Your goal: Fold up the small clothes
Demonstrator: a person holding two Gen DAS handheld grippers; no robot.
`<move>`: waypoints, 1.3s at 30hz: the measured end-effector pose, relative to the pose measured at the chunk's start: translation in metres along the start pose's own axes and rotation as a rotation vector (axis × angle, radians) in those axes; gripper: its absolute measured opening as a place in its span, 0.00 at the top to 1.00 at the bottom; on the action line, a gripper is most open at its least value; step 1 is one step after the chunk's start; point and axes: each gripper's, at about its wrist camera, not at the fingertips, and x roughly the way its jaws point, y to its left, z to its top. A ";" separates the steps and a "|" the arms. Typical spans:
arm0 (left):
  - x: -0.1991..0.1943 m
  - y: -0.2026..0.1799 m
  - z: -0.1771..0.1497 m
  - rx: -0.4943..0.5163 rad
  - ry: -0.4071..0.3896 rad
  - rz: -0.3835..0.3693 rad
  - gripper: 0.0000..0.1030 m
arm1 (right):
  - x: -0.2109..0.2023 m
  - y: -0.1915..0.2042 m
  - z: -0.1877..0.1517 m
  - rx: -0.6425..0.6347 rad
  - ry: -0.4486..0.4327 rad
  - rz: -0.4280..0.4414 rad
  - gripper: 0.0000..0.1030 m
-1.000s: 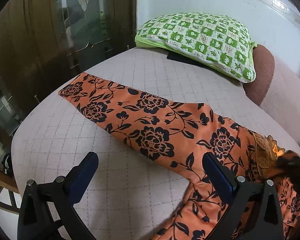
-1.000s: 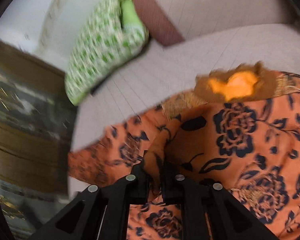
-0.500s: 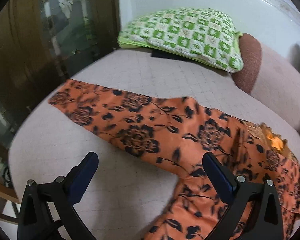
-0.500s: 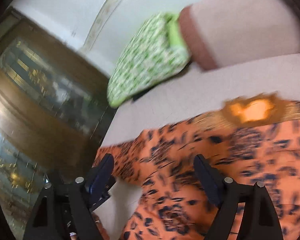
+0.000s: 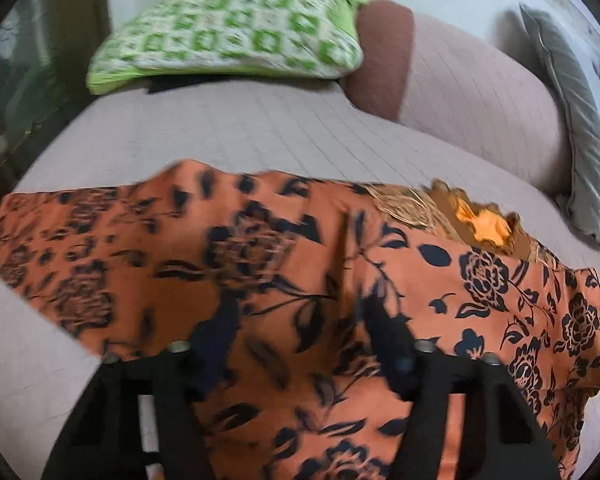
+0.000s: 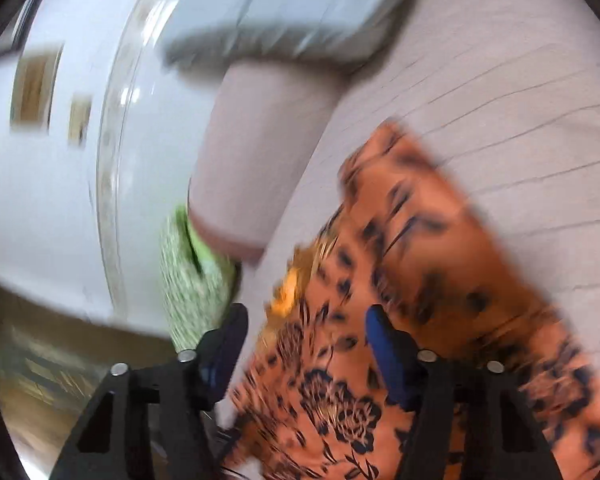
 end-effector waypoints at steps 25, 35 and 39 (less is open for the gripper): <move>0.015 -0.031 -0.012 0.162 0.033 0.014 0.91 | 0.075 -0.006 0.080 -0.056 0.033 -0.099 0.48; 0.018 -0.033 -0.003 0.151 0.020 0.073 0.90 | 0.068 -0.017 0.093 -0.057 0.010 -0.114 0.47; 0.013 -0.031 -0.005 0.154 0.017 0.098 0.90 | 0.069 -0.004 0.064 -0.086 0.153 -0.091 0.47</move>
